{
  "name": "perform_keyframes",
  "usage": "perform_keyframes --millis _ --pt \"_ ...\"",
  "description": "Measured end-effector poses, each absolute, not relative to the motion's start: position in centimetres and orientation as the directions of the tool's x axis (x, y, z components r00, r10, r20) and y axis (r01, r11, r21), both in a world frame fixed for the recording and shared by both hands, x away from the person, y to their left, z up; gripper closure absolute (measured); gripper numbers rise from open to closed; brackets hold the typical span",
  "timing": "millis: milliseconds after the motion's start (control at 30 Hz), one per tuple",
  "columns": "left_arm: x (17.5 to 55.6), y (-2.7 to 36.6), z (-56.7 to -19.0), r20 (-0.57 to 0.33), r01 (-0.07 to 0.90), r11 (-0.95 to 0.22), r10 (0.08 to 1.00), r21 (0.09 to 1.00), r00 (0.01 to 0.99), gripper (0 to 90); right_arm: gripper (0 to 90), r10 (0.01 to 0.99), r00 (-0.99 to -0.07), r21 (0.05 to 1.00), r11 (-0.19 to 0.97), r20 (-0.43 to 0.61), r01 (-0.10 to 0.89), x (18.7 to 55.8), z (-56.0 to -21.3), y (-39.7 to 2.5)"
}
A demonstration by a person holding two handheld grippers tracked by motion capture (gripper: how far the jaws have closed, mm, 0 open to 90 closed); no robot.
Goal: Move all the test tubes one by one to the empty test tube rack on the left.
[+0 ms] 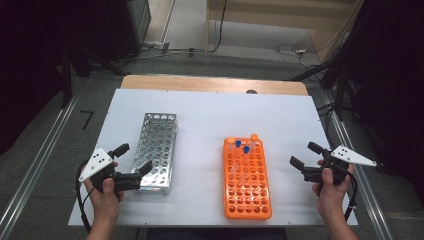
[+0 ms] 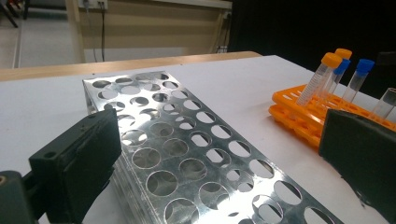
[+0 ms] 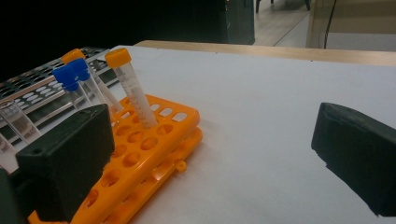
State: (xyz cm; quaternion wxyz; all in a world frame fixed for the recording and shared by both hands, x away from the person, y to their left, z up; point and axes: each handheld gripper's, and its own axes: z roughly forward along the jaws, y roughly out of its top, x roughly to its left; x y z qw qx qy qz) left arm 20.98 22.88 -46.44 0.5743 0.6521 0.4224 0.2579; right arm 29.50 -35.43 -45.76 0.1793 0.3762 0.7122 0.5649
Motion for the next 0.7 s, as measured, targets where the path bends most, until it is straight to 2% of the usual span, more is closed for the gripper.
perform_keyframes --millis 700 --pt "20.9 21.4 -46.0 -0.141 0.258 0.001 0.839 0.966 0.525 0.0 1.1 0.655 -0.729 0.937 0.094 0.196 0.337 28.0 -44.3 -32.9"
